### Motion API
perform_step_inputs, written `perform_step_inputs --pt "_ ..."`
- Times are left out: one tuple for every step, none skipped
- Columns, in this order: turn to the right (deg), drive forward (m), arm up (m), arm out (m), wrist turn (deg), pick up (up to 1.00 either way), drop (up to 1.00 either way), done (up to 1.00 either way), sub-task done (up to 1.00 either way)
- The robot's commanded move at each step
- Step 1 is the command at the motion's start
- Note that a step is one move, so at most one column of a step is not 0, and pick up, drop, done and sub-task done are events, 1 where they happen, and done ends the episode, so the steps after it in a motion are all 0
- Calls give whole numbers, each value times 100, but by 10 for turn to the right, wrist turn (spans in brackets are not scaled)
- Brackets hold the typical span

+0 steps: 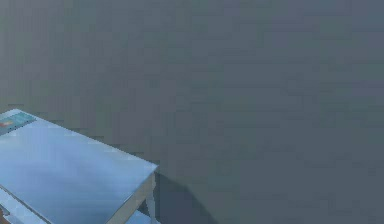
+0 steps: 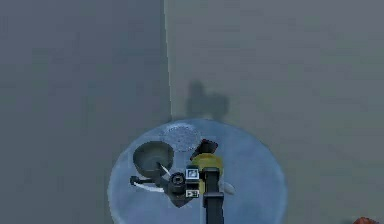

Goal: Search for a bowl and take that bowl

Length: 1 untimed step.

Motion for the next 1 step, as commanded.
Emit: perform_step_inputs --pt "0 0 10 0 0 0 0 0 0"
